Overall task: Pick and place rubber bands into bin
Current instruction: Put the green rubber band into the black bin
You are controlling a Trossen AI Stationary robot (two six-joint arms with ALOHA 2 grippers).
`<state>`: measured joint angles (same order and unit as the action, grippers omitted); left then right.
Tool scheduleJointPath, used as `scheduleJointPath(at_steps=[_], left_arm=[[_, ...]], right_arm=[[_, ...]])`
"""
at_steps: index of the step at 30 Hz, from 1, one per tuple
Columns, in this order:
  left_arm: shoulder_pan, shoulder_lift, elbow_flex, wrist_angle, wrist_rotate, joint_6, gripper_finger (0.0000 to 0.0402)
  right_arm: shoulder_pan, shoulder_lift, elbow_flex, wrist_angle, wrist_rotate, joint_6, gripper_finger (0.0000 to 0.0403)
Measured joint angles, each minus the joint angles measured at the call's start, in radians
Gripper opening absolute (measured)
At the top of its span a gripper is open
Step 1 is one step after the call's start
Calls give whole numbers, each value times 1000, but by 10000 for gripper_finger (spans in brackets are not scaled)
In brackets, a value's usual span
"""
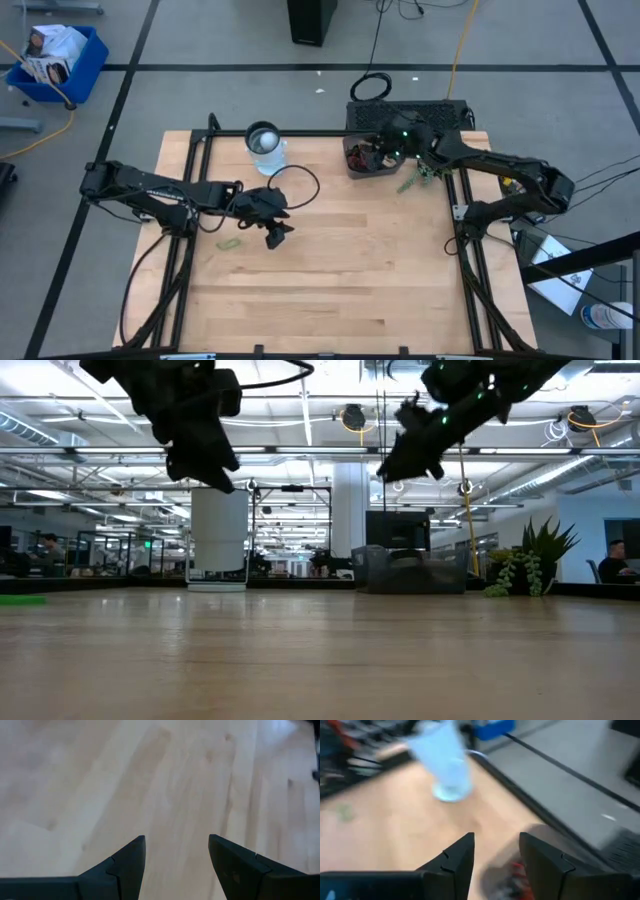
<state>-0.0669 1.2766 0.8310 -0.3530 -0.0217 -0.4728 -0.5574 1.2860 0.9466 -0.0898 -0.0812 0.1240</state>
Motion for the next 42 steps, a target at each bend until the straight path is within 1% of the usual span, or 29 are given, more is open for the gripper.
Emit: scheduleJointPath(at_steps=[3,8,12,16,21,23,26,30,33,37,42], left_arm=[[-15,0,0,-58,44,-12,225],[-62,0,0,-257,51,-127,225],[-118,0,0,-428,60,-225,225],[-163,0,0,-563,120,-361,225],[-190,0,0,-678,96,-584,225],[-196,0,0,-715,96,-634,225],[-202,0,-20,-718,76,-651,225],[-209,0,-68,-716,69,-593,225],[-209,0,-113,-705,70,-585,225],[-209,0,-173,-661,91,-586,225],[-209,0,-228,-565,107,-582,225]], right_arm=[[44,-46,0,2,-54,25,153],[109,-92,0,-6,-54,4,153],[135,-101,0,-10,-54,-35,153],[137,-101,0,-15,-53,-38,153],[136,-100,0,-17,-51,-39,153],[136,-100,0,-17,-51,-39,153],[136,-100,0,-16,-51,-39,153],[136,-100,0,-16,-51,-34,153],[136,-100,0,-16,-51,-32,153],[136,-100,0,-16,-51,-21,153],[136,-100,0,-16,-51,-18,153]])
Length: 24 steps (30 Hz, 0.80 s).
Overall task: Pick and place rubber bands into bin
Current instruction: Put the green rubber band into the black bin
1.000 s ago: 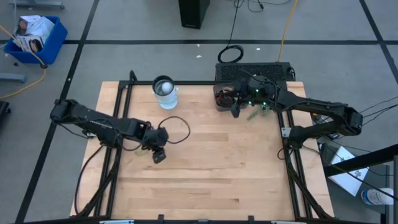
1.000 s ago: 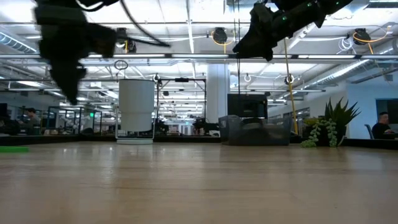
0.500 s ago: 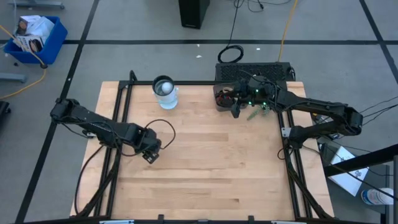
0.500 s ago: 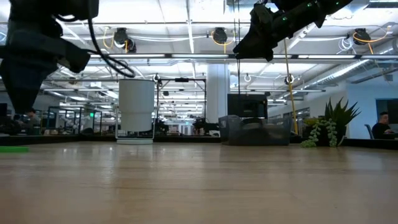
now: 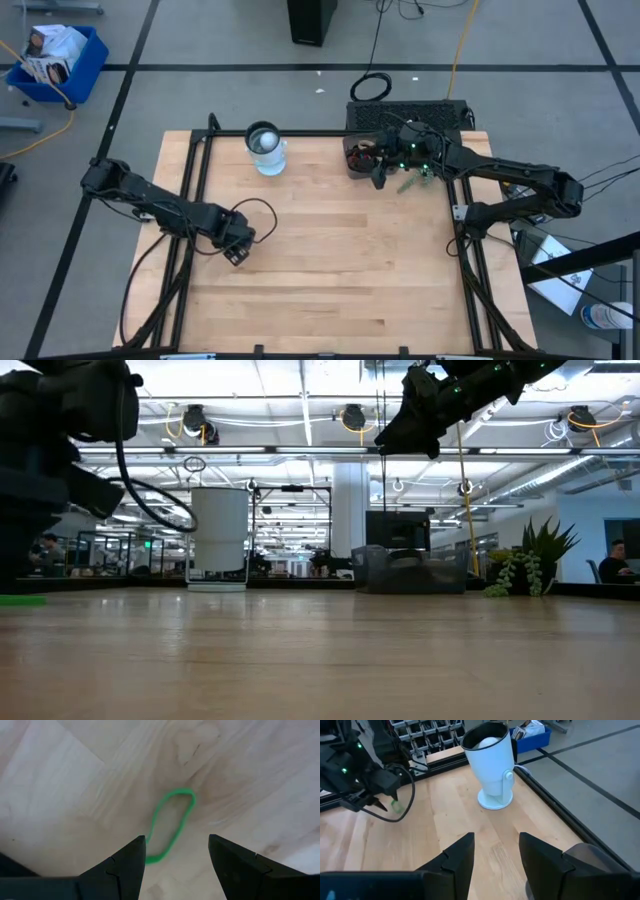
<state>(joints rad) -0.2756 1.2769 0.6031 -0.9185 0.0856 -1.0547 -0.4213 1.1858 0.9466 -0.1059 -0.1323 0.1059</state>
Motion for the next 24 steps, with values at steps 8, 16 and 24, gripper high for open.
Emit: scheduleJointPath(at_steps=[8,16,24], left_arm=[[0,0,-48,13,-7,3,225],[1,-4,-101,93,21,-6,224],[13,-3,-102,109,39,-24,143]], right_arm=[[0,0,0,1,0,6,153],[0,0,0,0,0,6,153],[0,0,0,0,0,3,153]])
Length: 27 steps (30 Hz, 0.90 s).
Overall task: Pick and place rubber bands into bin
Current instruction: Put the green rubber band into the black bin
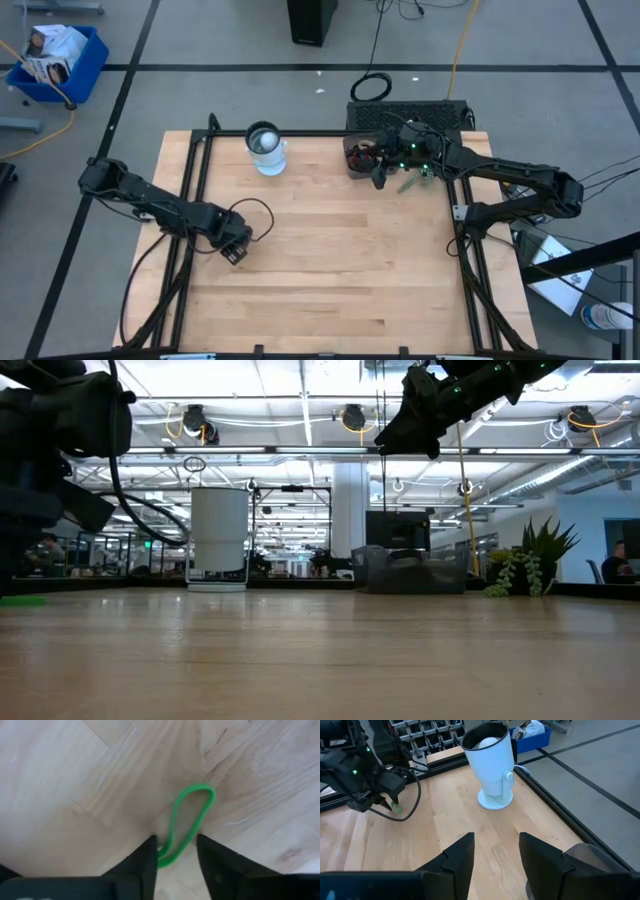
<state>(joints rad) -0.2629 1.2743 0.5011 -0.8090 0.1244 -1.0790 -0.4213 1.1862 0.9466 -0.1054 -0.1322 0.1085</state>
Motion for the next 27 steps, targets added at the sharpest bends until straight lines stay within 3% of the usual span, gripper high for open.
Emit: scheduleJointPath(at_steps=[13,21,27], left_arm=[[27,1,-2,4,-9,8,11],[29,8,51,5,48,97,5],[36,3,179,212,168,250,4]], right_arm=[[0,0,0,-1,0,0,153],[0,0,0,0,0,0,153],[0,0,0,0,0,0,153]])
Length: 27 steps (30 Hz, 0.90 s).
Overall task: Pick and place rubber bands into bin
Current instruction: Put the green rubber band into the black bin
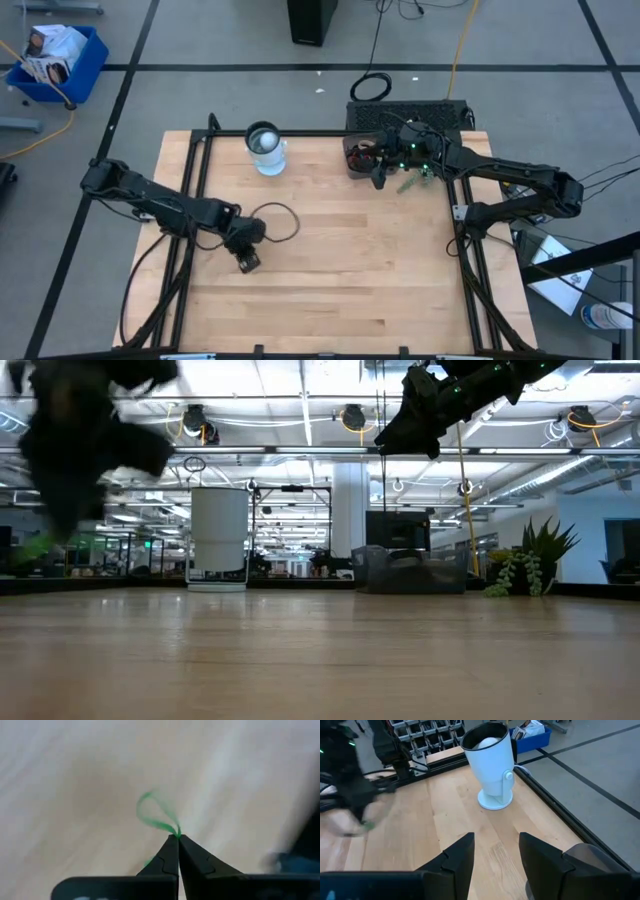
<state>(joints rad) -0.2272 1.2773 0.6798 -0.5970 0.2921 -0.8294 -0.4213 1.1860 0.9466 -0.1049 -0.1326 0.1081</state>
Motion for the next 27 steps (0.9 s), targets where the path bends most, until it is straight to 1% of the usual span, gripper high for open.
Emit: scheduleJointPath(at_steps=[2,4,7,9,14,17,19,22,27], left_arm=[[4,-1,39,146,17,57,5],[16,-1,67,263,10,116,6],[34,-1,115,435,-25,232,3],[48,-5,147,521,-83,314,6],[91,-2,231,628,-300,482,5],[121,-1,268,683,-405,507,5],[139,3,278,735,-433,517,8],[161,6,283,800,-435,540,5],[179,16,283,819,-435,539,9]], right_arm=[[0,0,0,1,0,0,153],[0,0,0,3,0,1,153],[0,0,0,3,0,12,153],[0,0,0,3,0,22,153],[20,0,0,28,-2,75,153],[65,0,0,56,-3,78,153],[100,0,0,77,-3,76,153],[159,3,0,108,-3,41,153],[243,27,-1,214,-3,30,153]])
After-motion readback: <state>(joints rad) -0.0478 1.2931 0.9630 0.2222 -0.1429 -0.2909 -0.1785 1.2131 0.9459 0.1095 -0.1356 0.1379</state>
